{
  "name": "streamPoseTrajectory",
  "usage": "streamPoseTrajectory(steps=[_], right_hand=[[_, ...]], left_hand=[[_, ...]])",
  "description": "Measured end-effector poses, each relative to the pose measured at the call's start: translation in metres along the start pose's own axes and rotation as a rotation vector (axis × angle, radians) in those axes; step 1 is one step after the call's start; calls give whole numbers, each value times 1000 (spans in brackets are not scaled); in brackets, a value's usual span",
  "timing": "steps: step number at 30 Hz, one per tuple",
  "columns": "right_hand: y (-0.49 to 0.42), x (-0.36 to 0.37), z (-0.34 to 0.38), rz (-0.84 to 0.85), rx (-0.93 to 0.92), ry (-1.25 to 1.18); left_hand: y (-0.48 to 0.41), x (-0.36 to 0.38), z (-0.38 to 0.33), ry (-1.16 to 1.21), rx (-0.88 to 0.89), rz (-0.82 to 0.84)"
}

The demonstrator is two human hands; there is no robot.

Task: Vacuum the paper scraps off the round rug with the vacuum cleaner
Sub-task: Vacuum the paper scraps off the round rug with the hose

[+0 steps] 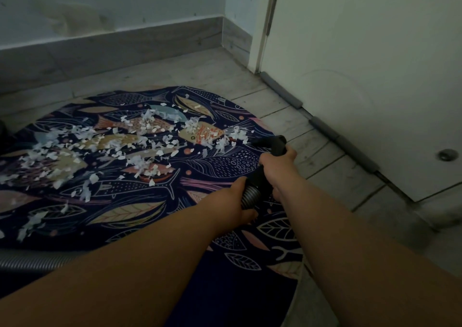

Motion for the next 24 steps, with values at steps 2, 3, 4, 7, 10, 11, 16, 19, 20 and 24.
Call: streamPoseTrajectory(steps=[2,3,4,7,10,11,16,19,20,24], right_hand=[[-6,-1,3,7,-6,-2],[-8,-2,5,13,-5,-3],[-9,-1,6,22,-5,-3],[-13,-1,10,28,-10,39],[-15,0,12,23,-13,54],[-15,0,13,22,-13,60],[-12,-1,11,29,-23,88],[-8,-1,9,37,-29,97],[-6,-1,9,41,-31,99],[0,5,9,42,-33,128]], left_hand=[[-5,0,-2,1,-2,-1],[-7,0,-3,1,-5,1],[-9,0,-3,4,-9,3],[-13,0,-5,13,-13,-1],[-14,0,-5,7,-13,-4],[-14,0,-5,5,-12,-3],[-12,3,-4,-11,-5,-7],[-9,6,-2,4,-7,-9],[-8,6,-2,9,-7,-10],[1,4,0,39,-11,-18]])
Point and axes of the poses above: each hand's wrist, its own y-axis away from the middle knuckle, its own x-axis out of the palm, z = x × y, the point moved 3 cm from there along -y, towards the middle knuckle, and after that the axes turned 4 degrees about x, right-handed, at the moved point
